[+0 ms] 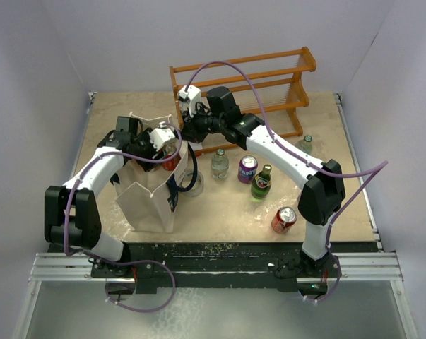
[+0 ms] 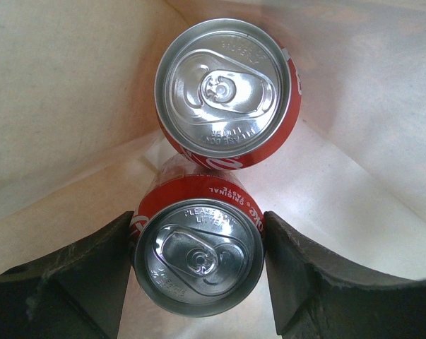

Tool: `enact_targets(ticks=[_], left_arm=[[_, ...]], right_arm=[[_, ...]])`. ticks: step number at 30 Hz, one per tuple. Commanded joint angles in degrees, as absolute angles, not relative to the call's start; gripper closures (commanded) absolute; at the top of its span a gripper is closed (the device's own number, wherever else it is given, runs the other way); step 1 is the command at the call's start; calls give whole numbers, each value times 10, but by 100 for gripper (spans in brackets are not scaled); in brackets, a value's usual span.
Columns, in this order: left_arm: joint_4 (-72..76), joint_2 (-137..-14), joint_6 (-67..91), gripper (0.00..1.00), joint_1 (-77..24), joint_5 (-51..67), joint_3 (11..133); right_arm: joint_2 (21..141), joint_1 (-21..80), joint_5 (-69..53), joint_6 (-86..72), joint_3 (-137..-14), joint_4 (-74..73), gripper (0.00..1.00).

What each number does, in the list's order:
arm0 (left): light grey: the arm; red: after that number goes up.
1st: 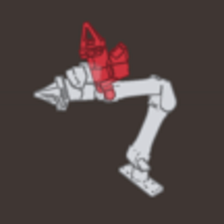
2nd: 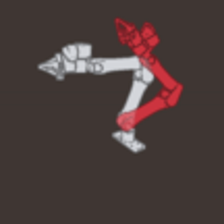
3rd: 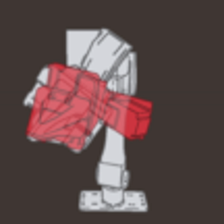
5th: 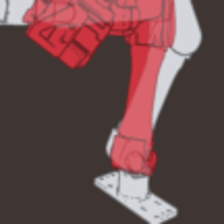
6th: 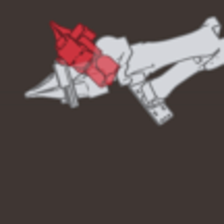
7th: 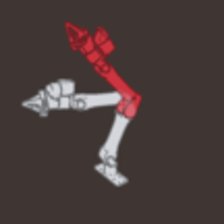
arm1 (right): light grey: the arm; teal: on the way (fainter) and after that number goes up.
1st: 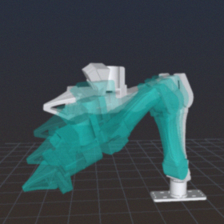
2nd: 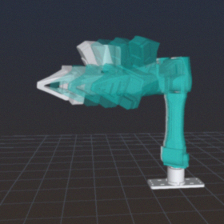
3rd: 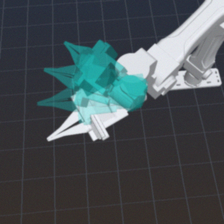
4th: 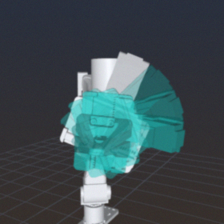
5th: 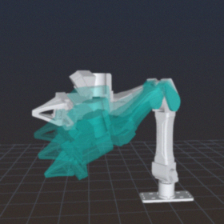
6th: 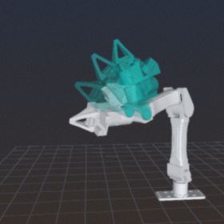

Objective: Place the beverage into the canvas bag
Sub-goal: Place the drink in the canvas bag.

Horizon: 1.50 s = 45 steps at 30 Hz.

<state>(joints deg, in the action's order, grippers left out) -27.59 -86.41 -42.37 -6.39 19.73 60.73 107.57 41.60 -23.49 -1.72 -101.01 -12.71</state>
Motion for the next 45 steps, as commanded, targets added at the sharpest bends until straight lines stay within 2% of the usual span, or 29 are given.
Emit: enact_targets(ticks=[1,6,24,39,45], left_arm=[[-254,-840,-396,30,-57,207,627],[-254,-832,-382,20,-57,210,626],[-260,-795,-349,6,-57,217,630],[-299,-748,-344,5,-57,232,659],[-304,-743,-345,5,-57,233,664]], right_arm=[[1056,417,-241,-5,-1006,-135,100],[1056,417,-243,-5,-1006,-135,100],[1060,417,-252,-6,-1012,-139,99],[1070,417,-267,-18,-1028,-146,76],[1071,417,-270,-20,-1029,-146,71]])
